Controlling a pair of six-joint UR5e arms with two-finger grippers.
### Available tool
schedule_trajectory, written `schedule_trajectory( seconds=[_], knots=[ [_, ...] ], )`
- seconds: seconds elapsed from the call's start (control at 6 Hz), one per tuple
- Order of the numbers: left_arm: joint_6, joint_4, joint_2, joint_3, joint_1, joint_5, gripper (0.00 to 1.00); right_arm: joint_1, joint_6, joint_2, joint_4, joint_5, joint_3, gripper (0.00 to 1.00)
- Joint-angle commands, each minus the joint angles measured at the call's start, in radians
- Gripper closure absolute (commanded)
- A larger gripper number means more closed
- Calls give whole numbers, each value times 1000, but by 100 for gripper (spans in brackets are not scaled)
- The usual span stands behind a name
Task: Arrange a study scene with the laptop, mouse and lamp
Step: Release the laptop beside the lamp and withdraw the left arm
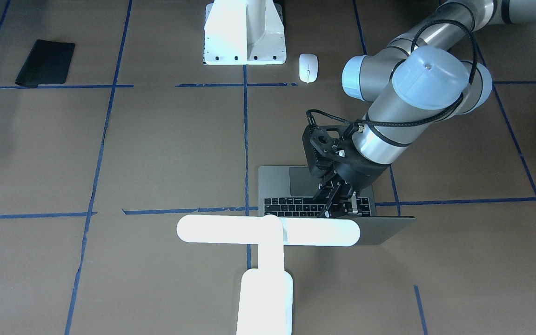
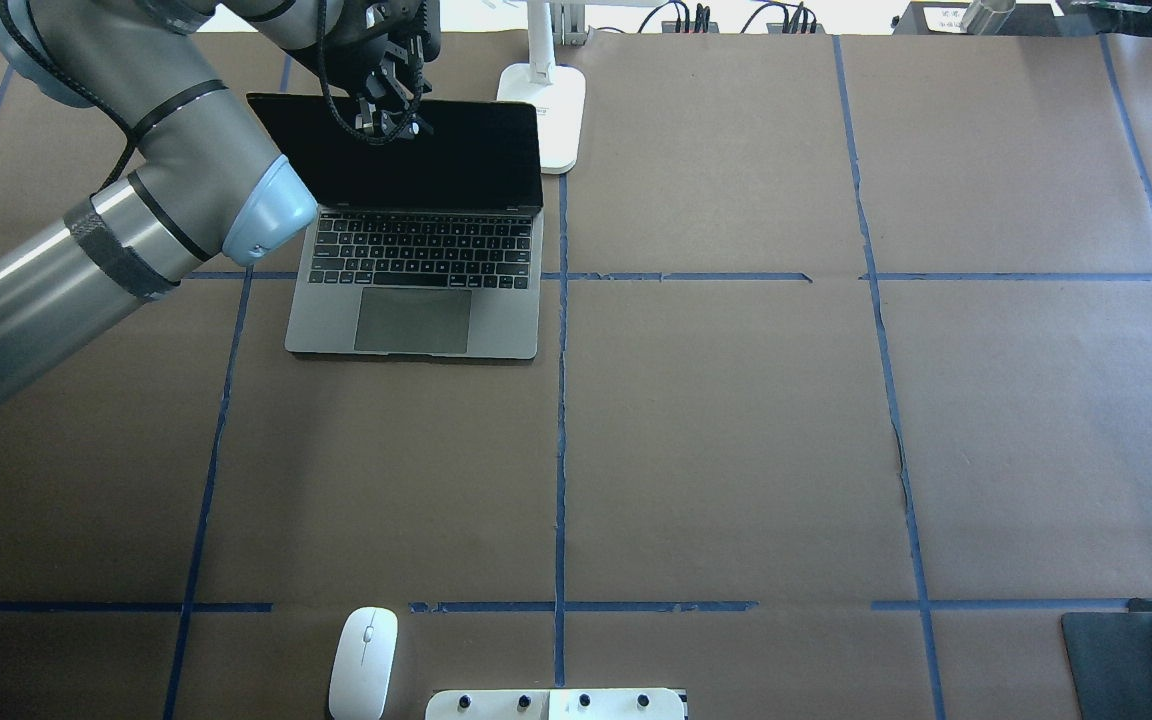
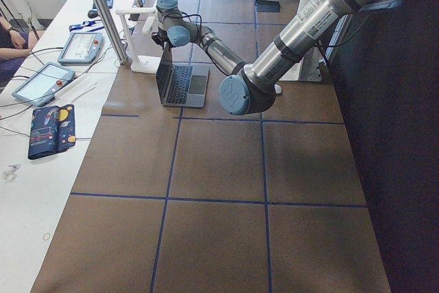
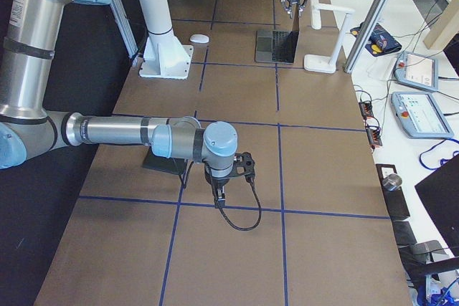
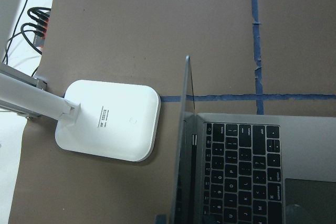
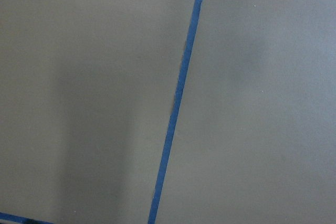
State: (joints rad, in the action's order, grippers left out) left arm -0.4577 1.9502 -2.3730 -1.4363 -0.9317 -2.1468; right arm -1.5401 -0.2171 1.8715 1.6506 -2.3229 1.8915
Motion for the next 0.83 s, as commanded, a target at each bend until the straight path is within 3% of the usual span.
schedule_trajectory(
  seconds=[0.0,0.33,0.67],
  knots=[
    [5,-49,44,-102,-27,-7,12,0,1,0,0,-1,0,0],
    [7,-330,208,-412,-32,-7,1,0,1,-3,0,-1,3,0],
    [19,-652,312,-574,-42,-10,1,2,-5,-6,-6,0,20,0]
  ],
)
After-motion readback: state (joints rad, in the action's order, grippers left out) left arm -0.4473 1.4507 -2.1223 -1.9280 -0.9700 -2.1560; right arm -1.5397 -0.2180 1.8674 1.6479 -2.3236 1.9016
